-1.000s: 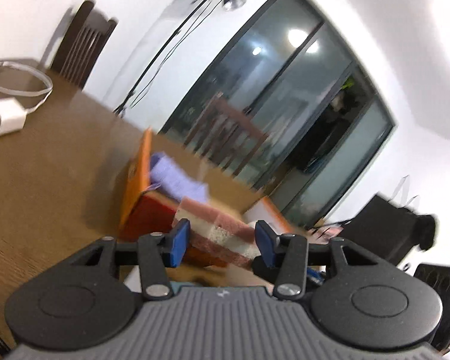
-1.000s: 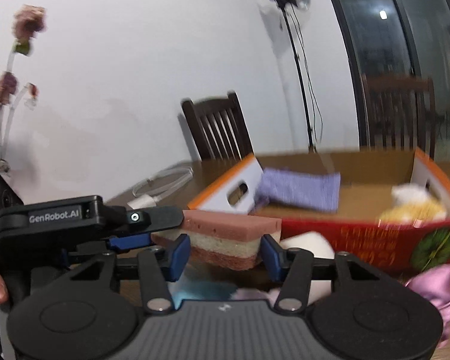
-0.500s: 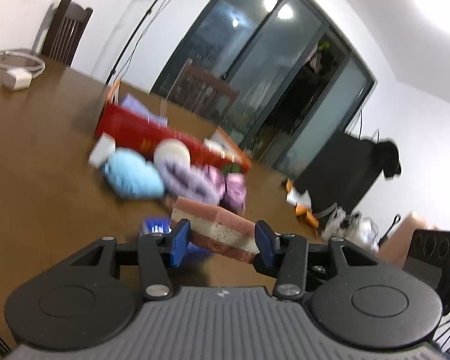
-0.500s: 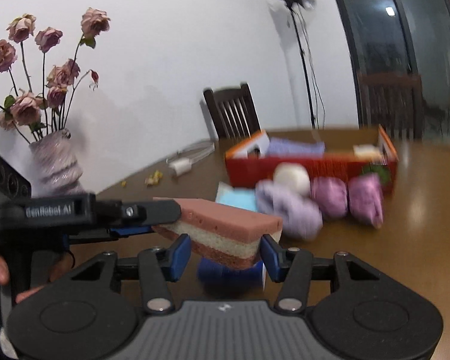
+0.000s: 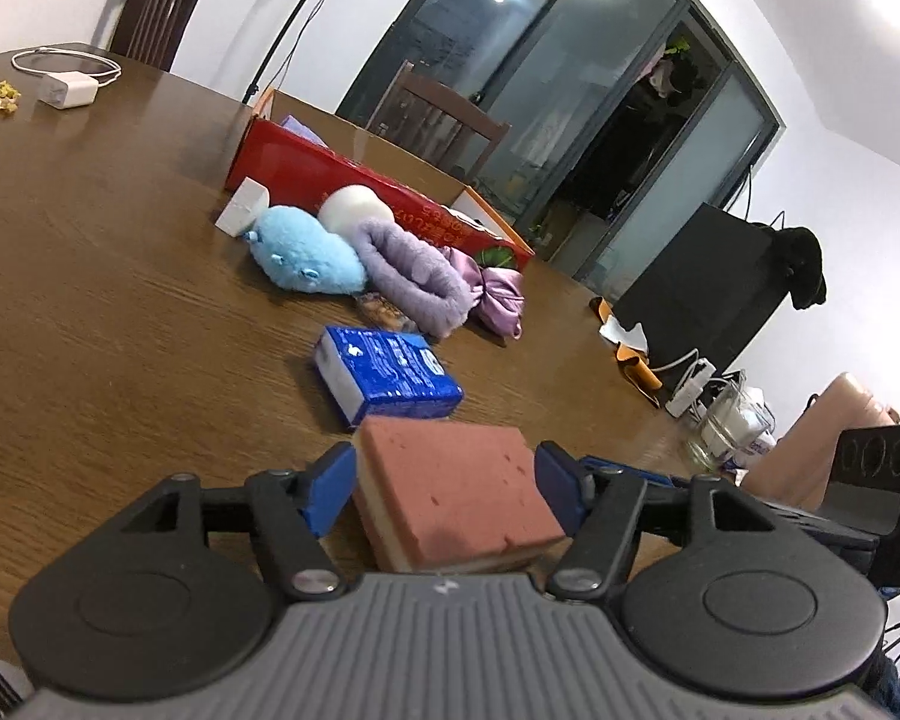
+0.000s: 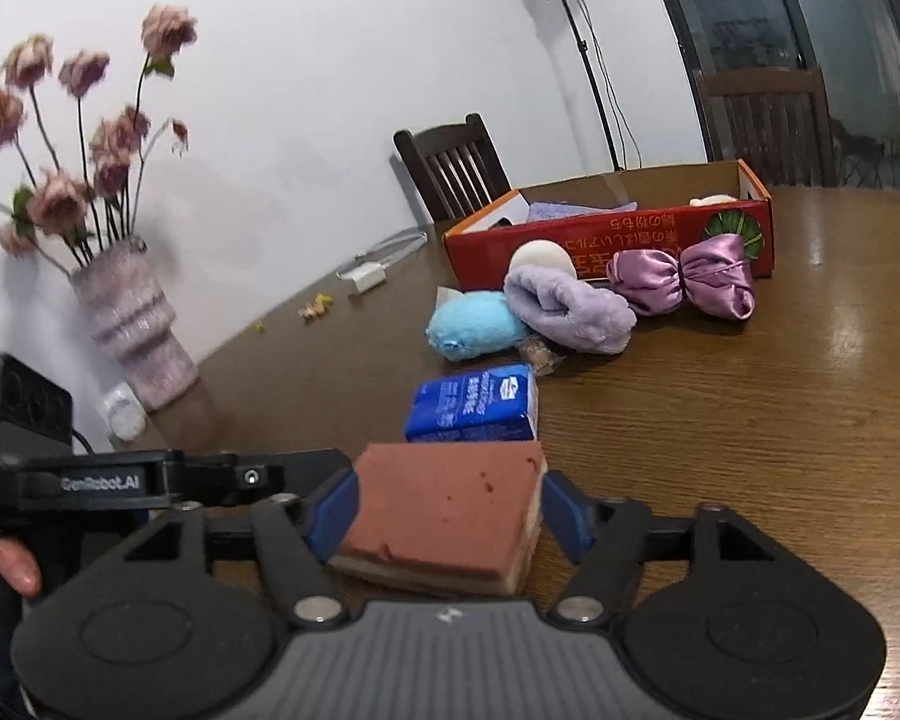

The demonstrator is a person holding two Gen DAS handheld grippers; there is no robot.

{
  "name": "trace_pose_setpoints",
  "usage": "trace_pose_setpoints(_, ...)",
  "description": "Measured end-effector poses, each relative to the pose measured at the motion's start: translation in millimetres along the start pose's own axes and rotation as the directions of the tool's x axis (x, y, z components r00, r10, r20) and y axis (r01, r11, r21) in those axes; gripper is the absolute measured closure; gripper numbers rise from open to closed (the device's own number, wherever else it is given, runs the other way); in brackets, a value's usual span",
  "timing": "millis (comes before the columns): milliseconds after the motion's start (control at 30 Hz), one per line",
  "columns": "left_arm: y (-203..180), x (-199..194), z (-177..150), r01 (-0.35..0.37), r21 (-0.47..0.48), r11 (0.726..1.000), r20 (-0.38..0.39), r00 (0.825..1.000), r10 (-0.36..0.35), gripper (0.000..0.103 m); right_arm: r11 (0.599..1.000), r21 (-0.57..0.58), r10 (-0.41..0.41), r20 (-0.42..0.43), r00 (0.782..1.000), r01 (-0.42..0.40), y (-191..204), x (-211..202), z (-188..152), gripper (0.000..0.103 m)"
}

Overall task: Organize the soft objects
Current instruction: 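Lift the sponge block off the table with both grippers, then lower the sponge block into the cardboard box and open grippers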

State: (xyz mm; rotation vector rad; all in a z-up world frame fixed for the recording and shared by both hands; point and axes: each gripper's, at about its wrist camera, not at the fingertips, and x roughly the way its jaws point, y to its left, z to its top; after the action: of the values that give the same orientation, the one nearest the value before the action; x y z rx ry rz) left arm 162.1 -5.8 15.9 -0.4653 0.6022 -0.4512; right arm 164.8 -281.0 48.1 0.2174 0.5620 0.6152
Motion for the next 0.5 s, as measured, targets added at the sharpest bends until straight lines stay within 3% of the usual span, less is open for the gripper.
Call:
trace_pose_setpoints(100, 1, 10, 1, -0.02, -0.015, 1.0, -0.026, 0.999, 0.02, 0.037, 0.998, 0.069, -0.012, -0.001, 1.0, 0.012, -10, 4, 1, 0.037)
trace_pose_setpoints(167, 1, 17, 1, -0.041, -0.018, 0.999, -0.051, 0.998, 0.04, 0.039, 0.997, 0.075, -0.015, 0.0, 1.0, 0.015, -13, 8, 1, 0.05)
trace_pose_setpoints(267, 3, 22, 2, -0.04, -0.031, 0.999, -0.083, 0.996, 0.038, 0.053, 0.997, 0.081, 0.013, -0.031, 0.999, -0.01, -15, 18, 0, 0.062)
trace_pose_setpoints(500, -3, 19, 19, -0.029, -0.024, 0.999, -0.052, 0.998, 0.027, 0.058, 0.999, 0.041, 0.015, -0.008, 1.0, -0.015, -16, 22, 12, 0.066)
